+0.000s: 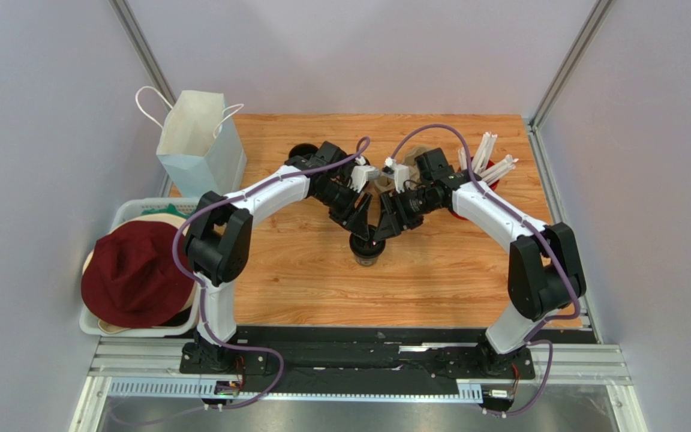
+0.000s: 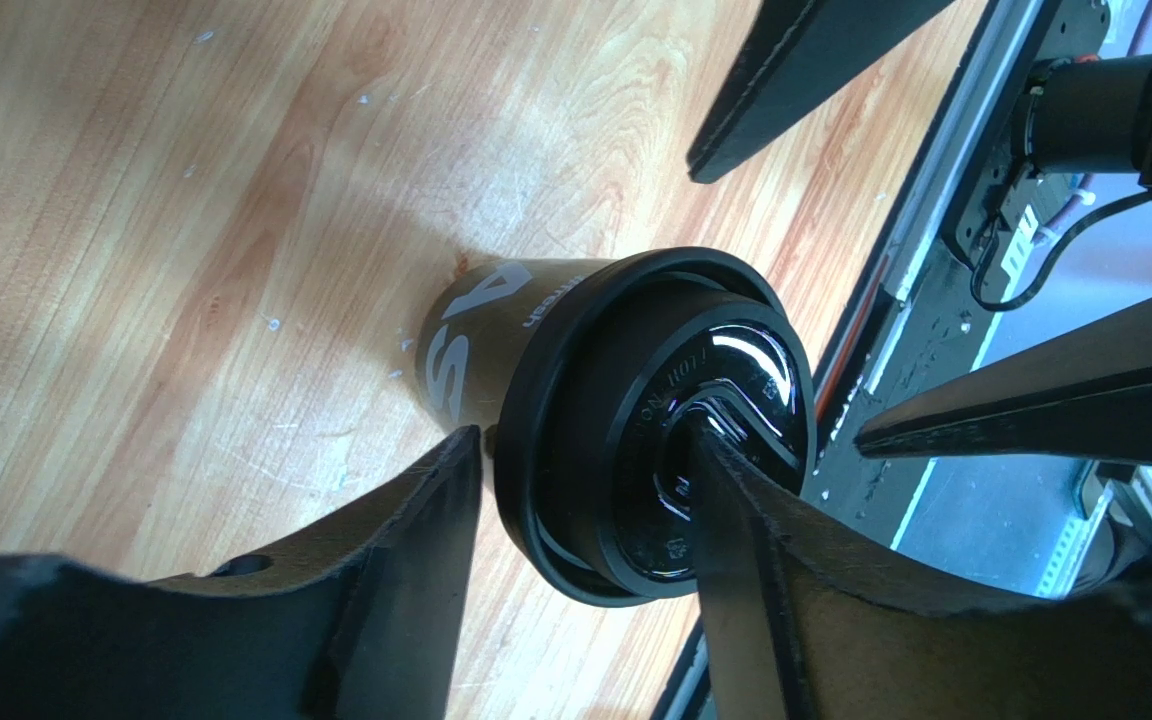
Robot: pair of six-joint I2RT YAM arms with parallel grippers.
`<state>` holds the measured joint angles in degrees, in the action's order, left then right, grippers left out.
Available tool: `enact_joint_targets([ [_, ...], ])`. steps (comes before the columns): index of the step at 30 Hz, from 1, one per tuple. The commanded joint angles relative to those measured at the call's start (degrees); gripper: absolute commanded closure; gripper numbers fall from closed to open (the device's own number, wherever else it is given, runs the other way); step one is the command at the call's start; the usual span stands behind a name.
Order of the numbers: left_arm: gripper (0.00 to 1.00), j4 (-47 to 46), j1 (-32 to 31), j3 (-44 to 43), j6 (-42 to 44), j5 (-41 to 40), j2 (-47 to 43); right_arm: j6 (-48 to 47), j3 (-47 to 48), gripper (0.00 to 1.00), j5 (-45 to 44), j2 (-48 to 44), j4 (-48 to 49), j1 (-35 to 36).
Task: Pack the takeout coffee
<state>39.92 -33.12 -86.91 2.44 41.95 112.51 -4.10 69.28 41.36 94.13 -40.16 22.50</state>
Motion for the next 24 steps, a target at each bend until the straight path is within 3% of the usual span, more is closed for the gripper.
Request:
enact_joint_targets([
  [1,0.38,0.8,0.5,2.6,3.4,-8.3,1.2,1.5,0.2,0.28,-0.5,0.9,3.6,0.7],
  [24,0.24,-0.7,1.6,0.3,4.2,2.0,-3.5,2.3,0.3,0.27,-0.2,2.7,4.2,1.6],
])
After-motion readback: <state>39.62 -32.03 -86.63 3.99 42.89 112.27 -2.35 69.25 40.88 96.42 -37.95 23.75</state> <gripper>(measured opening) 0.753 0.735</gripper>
